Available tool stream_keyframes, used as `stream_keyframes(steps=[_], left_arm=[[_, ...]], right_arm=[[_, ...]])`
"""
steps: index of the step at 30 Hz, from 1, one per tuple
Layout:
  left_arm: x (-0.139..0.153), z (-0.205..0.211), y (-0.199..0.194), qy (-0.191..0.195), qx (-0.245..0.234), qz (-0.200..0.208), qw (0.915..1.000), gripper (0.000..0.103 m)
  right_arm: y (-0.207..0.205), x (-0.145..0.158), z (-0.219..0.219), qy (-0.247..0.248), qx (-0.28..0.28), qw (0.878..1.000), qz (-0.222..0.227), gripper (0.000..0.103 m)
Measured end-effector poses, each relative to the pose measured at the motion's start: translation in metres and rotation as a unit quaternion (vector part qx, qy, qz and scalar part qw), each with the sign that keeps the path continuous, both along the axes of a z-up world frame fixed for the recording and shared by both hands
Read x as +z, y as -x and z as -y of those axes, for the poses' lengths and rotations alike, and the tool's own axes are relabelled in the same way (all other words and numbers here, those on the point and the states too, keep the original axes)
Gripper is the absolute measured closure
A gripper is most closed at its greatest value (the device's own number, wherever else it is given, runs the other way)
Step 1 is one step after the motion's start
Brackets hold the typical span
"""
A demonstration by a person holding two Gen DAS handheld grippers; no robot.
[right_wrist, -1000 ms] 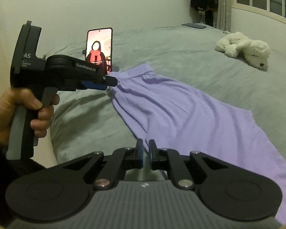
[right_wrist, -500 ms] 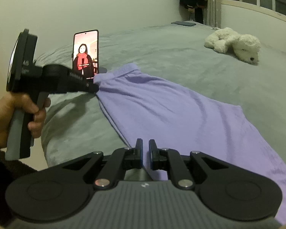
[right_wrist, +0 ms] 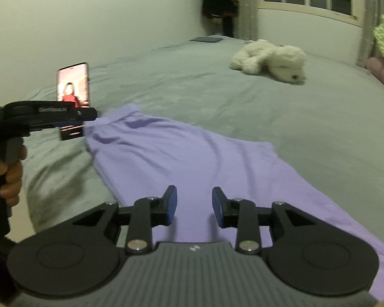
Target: Fold clothes
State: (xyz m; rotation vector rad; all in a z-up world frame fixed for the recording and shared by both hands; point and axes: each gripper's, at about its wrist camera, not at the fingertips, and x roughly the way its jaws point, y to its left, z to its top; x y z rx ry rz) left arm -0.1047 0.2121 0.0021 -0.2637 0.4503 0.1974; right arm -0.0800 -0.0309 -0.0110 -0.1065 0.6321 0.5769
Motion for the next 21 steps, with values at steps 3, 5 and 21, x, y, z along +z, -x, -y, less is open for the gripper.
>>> stream_keyframes(steps=[3, 5, 21], left_arm=[[-0.004, 0.021, -0.007, -0.001, -0.064, -0.005, 0.9979, 0.057], [-0.010, 0.033, -0.012, -0.002, -0.101, -0.014, 0.9948, 0.056], [-0.033, 0.030, -0.025, -0.055, -0.037, -0.092, 0.9935, 0.056]], right_arm=[[-0.002, -0.001, 0.015, 0.006, -0.027, 1.000, 0.001, 0.068], [-0.003, -0.002, 0.028, 0.008, -0.051, 0.999, 0.002, 0.068], [0.003, -0.014, 0.172, 0.025, -0.248, 0.968, -0.016, 0.069]])
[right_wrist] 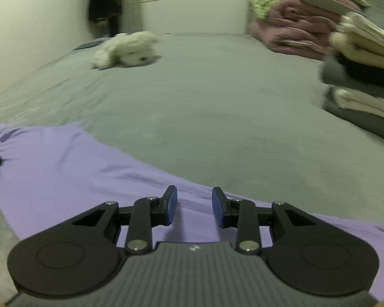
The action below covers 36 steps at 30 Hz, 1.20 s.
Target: Fold clothes
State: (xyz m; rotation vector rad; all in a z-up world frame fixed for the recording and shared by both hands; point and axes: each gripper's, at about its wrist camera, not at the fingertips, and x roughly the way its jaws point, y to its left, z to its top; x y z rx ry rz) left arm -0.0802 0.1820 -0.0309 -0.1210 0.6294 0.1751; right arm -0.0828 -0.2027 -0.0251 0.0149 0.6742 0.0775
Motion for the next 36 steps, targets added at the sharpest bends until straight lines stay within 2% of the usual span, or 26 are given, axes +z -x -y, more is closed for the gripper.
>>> stream_keyframes(steps=[6, 11, 16, 20, 24, 27, 32, 33, 35, 36], left_arm=[[0.009, 0.003, -0.002, 0.010, 0.004, 0.013, 0.9999, 0.056], [0.018, 0.026, -0.001, 0.003, -0.047, 0.039, 0.9982, 0.055], [0.011, 0.049, -0.006, -0.001, -0.094, 0.026, 0.9952, 0.055], [0.004, 0.059, -0.011, -0.014, -0.097, 0.007, 0.9951, 0.055], [0.008, 0.059, -0.012, 0.005, -0.091, 0.013, 0.9957, 0.055], [0.006, 0.063, -0.015, 0.019, -0.094, 0.017, 0.9952, 0.055], [-0.001, 0.071, -0.021, 0.028, -0.103, 0.017, 0.9941, 0.055], [-0.002, 0.074, -0.022, 0.024, -0.104, 0.015, 0.9942, 0.055], [-0.005, 0.077, -0.023, 0.018, -0.104, 0.014, 0.9943, 0.055], [-0.006, 0.078, -0.023, 0.016, -0.104, 0.014, 0.9944, 0.055]], right_arm=[[0.016, -0.001, 0.043, 0.001, -0.054, 0.999, -0.001, 0.069], [0.034, -0.003, 0.082, -0.008, -0.097, 0.995, -0.003, 0.069], [0.053, -0.004, 0.113, -0.013, -0.134, 0.991, -0.004, 0.069], [0.069, -0.007, 0.135, -0.009, -0.160, 0.987, -0.010, 0.067], [0.081, -0.004, 0.157, -0.012, -0.187, 0.982, 0.000, 0.064], [0.080, -0.001, 0.172, -0.035, -0.194, 0.980, 0.006, 0.056], [0.067, -0.009, 0.180, -0.028, -0.203, 0.979, -0.006, 0.055], [0.066, -0.012, 0.178, -0.023, -0.199, 0.980, -0.008, 0.057], [0.063, -0.013, 0.168, 0.006, -0.173, 0.985, -0.007, 0.092], [0.063, -0.013, 0.163, 0.024, -0.162, 0.986, -0.007, 0.099]])
